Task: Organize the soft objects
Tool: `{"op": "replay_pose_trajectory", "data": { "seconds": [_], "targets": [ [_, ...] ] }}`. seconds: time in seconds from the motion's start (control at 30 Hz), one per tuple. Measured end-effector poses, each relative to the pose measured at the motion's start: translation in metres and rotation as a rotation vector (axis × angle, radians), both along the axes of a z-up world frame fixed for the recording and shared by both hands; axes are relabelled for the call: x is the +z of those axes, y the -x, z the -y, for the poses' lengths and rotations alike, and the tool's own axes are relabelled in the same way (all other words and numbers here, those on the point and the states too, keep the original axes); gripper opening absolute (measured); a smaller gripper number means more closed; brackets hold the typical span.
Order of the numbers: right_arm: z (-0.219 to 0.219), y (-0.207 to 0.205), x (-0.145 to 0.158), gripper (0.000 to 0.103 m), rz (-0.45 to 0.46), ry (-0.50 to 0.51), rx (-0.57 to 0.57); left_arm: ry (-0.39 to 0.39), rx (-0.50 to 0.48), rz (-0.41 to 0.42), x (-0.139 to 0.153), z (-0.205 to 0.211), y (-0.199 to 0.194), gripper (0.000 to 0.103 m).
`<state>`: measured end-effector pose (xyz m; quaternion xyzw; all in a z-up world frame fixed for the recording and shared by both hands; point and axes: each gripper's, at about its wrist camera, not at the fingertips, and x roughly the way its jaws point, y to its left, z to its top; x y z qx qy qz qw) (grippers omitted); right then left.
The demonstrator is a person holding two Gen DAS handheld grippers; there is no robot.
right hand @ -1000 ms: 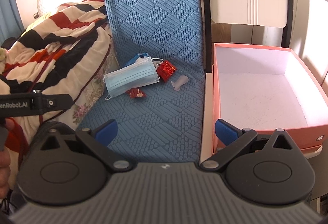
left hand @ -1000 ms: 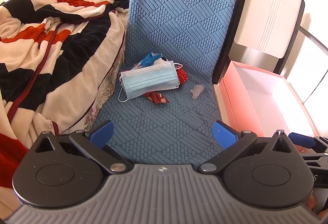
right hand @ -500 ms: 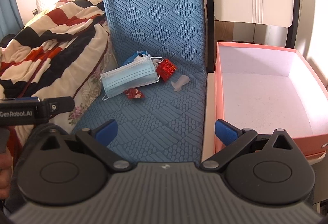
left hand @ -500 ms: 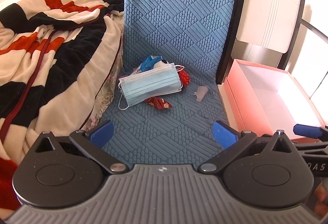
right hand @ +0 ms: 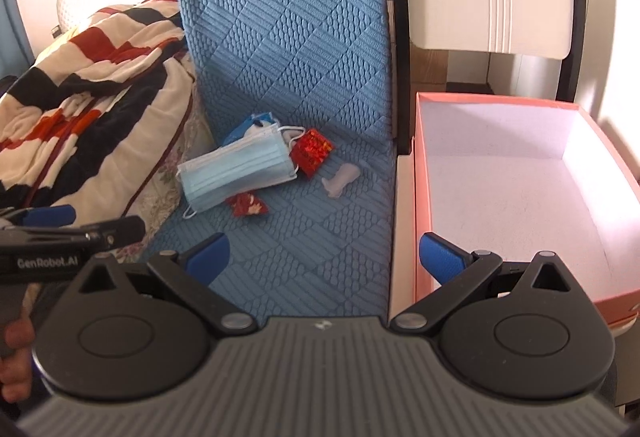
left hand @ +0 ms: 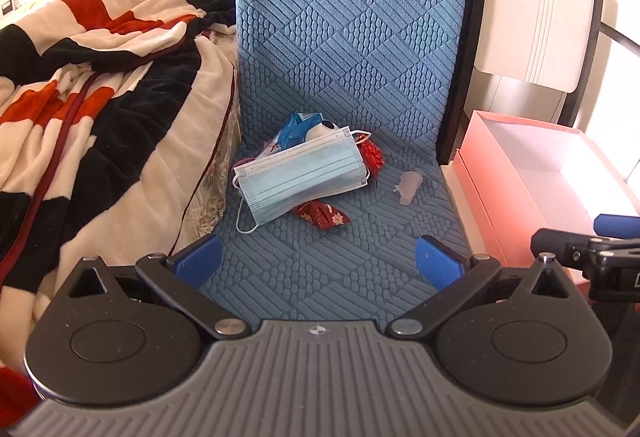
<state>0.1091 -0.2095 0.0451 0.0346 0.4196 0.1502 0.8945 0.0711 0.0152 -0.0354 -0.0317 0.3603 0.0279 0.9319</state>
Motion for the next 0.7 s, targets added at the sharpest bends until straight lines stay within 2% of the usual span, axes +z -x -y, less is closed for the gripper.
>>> {"op": "replay_pose_trajectory", "data": {
  "seconds": [0.17,0.3,0.4,0.5,0.7],
  "targets": [
    [-0.003,-0.015,-0.004,0.102,-0.015,-0.051,0.019,-0.003,-0.001,-0.007,-0.008,-0.002,-0.015,0.103],
    [-0.011,-0.027,-0.009,0.101,-0.026,-0.030,0.029,0.019,-0.004,-0.015,-0.015,-0.007,-0.029,0.103],
    [-0.015,-0.036,-0.014,0.101,-0.038,-0.036,0.030,0.008,-0.016,-0.047,-0.023,-0.008,-0.042,0.103],
    [-0.019,-0.042,-0.019,0.101,-0.043,-0.051,0.038,0.028,-0.028,-0.063,-0.031,-0.010,-0.054,0.103],
    [-0.029,-0.059,-0.026,0.101,-0.019,-0.048,0.052,0.020,-0.025,-0.083,-0.042,-0.016,-0.075,0.103]
  ]
}}
